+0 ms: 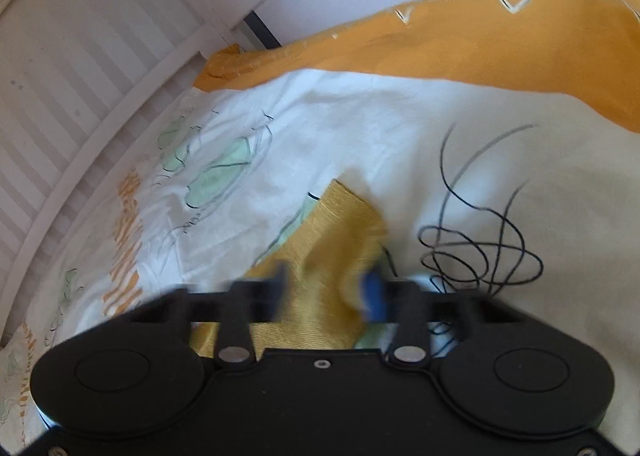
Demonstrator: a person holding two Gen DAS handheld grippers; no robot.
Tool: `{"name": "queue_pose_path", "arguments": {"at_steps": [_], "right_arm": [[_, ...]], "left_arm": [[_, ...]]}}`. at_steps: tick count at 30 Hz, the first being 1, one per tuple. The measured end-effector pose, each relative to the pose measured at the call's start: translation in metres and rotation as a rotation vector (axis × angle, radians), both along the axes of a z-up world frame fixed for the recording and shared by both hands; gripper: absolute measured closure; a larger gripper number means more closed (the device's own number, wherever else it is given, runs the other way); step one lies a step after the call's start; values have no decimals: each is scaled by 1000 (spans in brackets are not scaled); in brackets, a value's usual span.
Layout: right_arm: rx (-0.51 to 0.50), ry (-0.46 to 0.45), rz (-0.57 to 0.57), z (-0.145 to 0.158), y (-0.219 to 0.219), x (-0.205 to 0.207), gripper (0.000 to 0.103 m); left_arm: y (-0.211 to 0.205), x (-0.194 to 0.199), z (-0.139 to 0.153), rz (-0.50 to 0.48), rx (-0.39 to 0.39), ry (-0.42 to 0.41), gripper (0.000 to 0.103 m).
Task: Fold small clothes
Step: 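Lift the cuff with the right gripper, fold the sleeve across the back, release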
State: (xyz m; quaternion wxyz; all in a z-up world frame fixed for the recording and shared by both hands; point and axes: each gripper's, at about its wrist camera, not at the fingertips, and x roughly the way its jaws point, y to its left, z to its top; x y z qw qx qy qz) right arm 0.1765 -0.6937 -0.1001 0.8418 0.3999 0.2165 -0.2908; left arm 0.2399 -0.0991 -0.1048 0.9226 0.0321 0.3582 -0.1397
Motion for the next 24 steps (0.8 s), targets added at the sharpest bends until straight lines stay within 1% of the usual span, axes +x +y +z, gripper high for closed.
{"name": "queue_pose_path", "arguments": {"at_steps": [1,3,6,8,12,15,18,20,22,24], "right_arm": [[-11,6,3,4,2,0,87],[-67,17,34,20,11,2,87],[-161,0,131,57,32,9,87],[-203,-48,196,87,50,14,87],[-253,-138,320,142,92,27,87],[-256,-197,401,170,130,38,87],[-256,-240,500,183,177,50,87],[-247,-266,568,184,210,55,87],[-241,-280,648,179,245,62,87],[-253,-268,722,167,281,67,87]], "left_arm": [[0,0,0,0,0,0,0],[1,0,0,0,-2,2,0],[1,1,0,-2,-1,5,0],[1,1,0,-2,-1,6,0],[1,2,1,-4,1,11,0],[2,4,3,-9,0,25,0],[6,7,7,-25,-22,53,1],[12,8,11,-42,-42,72,2],[18,5,18,-52,-69,74,2],[26,1,27,-50,-98,65,2]]}}
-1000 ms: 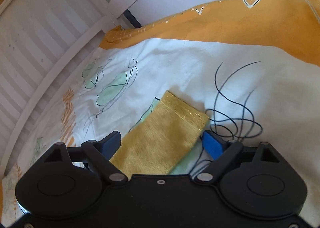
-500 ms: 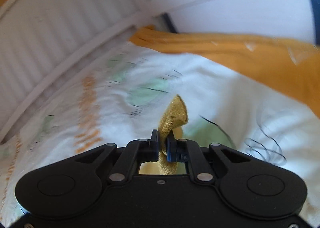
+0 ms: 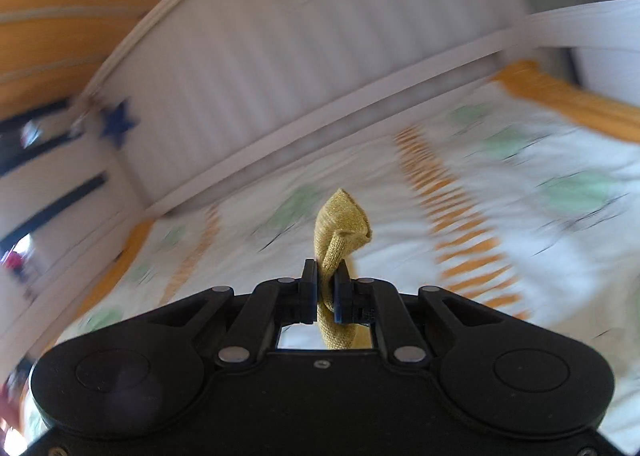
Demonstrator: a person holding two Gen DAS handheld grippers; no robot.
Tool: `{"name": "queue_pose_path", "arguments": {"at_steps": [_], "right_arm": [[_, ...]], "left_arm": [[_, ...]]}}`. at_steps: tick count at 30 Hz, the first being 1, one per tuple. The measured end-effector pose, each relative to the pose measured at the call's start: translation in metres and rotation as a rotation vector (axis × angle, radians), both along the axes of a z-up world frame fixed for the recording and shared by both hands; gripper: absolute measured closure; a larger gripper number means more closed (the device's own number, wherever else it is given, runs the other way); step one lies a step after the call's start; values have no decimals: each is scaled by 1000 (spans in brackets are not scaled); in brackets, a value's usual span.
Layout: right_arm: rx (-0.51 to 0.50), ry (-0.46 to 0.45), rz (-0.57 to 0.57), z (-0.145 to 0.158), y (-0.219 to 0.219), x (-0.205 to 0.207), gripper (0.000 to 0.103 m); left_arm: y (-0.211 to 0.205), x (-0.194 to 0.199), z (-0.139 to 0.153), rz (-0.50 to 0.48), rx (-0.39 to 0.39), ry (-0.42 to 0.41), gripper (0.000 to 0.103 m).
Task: Fold small clothes
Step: 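Lift the cuff with the right gripper, fold the sleeve across the back, release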
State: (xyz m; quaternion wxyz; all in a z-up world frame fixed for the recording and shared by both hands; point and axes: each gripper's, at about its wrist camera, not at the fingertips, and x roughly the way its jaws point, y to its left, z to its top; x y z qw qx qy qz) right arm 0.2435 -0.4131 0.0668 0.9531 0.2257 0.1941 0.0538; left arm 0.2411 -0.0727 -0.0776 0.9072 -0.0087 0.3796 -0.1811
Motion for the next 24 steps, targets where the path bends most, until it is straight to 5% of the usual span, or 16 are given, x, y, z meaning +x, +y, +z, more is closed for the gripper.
{"name": "queue_pose_path", "arguments": {"at_steps": [13,15,17,24], "right_arm": [[-285,317,330,-132,158,-6,81],[-275,357,367,-135,164,-13,73],[-256,360,382,-127,163,-21,49],[-184,297,311,-86,124,-43,38]], "left_arm": [[51,-2,22,63,-140,35,2],[52,-1,22,69,-146,42,2],[52,0,21,70,-167,58,2],[32,2,20,46,-251,104,2]]}}
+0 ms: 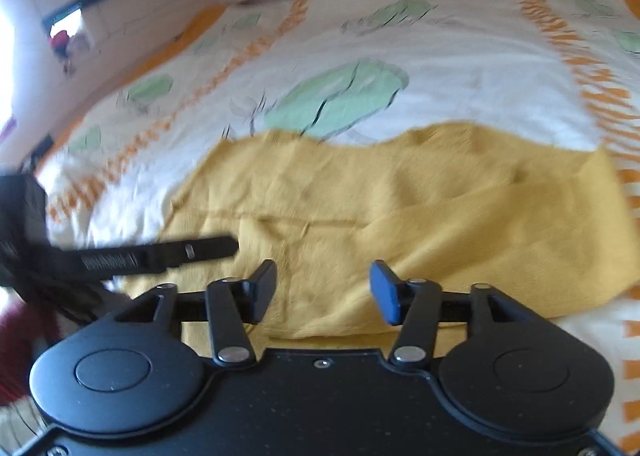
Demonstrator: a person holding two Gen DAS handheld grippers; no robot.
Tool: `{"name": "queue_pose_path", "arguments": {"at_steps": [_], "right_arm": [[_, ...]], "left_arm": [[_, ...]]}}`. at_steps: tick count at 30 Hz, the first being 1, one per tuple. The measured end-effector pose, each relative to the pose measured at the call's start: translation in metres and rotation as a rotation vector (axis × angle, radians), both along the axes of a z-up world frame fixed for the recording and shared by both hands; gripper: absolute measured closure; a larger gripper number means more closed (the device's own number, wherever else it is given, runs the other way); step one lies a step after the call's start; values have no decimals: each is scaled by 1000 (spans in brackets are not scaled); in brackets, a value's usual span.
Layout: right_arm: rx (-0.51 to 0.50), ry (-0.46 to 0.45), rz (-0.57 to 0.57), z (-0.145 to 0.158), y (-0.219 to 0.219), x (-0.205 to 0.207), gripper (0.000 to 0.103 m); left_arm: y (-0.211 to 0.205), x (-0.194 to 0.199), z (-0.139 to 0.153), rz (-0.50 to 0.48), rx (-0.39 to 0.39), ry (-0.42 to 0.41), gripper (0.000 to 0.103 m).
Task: Fold small clothes
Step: 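Lift the cuff with the right gripper, fold the sleeve across the back, release, then grasp the sweater hem with the left gripper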
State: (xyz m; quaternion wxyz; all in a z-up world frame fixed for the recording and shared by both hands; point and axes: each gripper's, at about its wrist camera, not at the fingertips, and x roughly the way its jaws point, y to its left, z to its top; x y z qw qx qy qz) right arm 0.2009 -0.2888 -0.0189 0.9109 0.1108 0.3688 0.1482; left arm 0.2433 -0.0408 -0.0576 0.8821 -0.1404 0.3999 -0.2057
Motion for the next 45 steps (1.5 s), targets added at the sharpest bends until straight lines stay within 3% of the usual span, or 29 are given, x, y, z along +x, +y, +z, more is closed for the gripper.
{"name": "queue_pose_path", "arguments": {"at_steps": [8,18,21,27,31,33,34,35,39,45], "right_arm": [[83,-59,-146,19,-50,-23,36],[275,-21,-231,-16,-78,-38,34],[329,-2,-249,-29,-81,-39,33],[370,15,-261,-44,-82,-43,32],[376,18,-271,-46,-85,-45,31],[376,22,-277,-48,-85,-44,30],[374,23,-279,-48,-85,-45,29],[371,25,-279,-49,-85,-45,29],[343,22,-272,-45,-83,-47,29],[296,15,-222,-37,-74,-47,29]], "left_arm": [[-30,-2,-20,-27,-23,48,2],[-53,-2,-30,-74,-1,-57,3],[-59,-4,-27,-101,-20,-101,12],[-66,-2,-35,-119,8,-79,13],[-62,-3,-32,-96,14,-56,28],[-64,-2,-30,-88,53,-54,56],[-66,0,-29,-90,79,-49,94],[-66,4,-29,-102,80,-23,100],[-64,19,-7,-138,-21,32,100],[-94,48,87,-265,-96,-55,100]]}}
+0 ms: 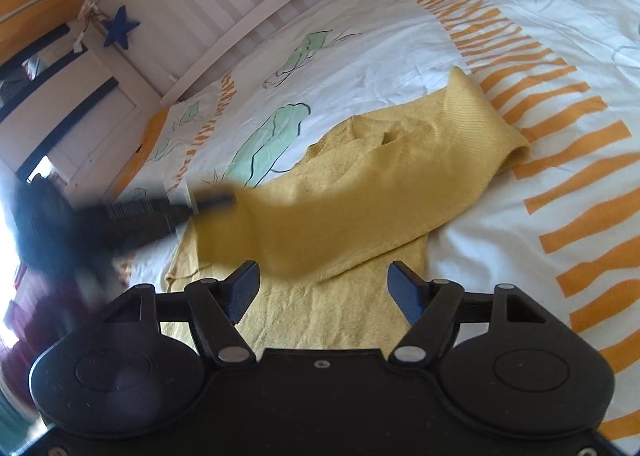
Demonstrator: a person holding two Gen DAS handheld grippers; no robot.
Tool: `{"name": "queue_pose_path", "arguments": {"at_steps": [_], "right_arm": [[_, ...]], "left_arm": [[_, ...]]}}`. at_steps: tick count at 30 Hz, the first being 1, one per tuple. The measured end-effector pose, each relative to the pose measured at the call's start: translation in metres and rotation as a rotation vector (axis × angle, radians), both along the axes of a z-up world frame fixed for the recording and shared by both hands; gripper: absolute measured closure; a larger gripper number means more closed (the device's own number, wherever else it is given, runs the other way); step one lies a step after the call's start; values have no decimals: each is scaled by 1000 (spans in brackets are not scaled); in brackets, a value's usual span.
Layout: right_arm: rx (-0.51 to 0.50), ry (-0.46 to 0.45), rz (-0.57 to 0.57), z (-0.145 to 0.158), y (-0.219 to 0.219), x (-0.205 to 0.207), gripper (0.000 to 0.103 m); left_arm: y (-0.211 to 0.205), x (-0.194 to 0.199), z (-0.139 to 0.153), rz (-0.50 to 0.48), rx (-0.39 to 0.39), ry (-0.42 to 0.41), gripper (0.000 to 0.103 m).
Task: Fold small clothes
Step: 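Grasp the sweater hem with the left gripper, then lift the hem with the left gripper and fold it toward the collar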
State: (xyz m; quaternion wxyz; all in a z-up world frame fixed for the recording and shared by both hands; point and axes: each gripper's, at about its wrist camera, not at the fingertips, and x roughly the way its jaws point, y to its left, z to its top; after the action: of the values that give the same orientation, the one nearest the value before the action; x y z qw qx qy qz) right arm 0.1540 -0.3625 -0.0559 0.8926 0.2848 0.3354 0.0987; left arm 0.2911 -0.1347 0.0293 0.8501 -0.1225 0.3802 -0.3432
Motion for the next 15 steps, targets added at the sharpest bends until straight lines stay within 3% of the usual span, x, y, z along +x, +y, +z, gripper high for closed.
{"name": "queue_pose_path", "arguments": {"at_steps": [7,11,15], "right_arm": [[-103,-39,139,9,27,24,29],[-135,-83,178,10,39,57,29],[-188,-143,124,3,49,87,29]], "left_arm": [[-53,11,86,-130,14,-105,100],[-67,8,105,-159,18,-140,100],[-65,11,110,-156,29,-157,100]]}}
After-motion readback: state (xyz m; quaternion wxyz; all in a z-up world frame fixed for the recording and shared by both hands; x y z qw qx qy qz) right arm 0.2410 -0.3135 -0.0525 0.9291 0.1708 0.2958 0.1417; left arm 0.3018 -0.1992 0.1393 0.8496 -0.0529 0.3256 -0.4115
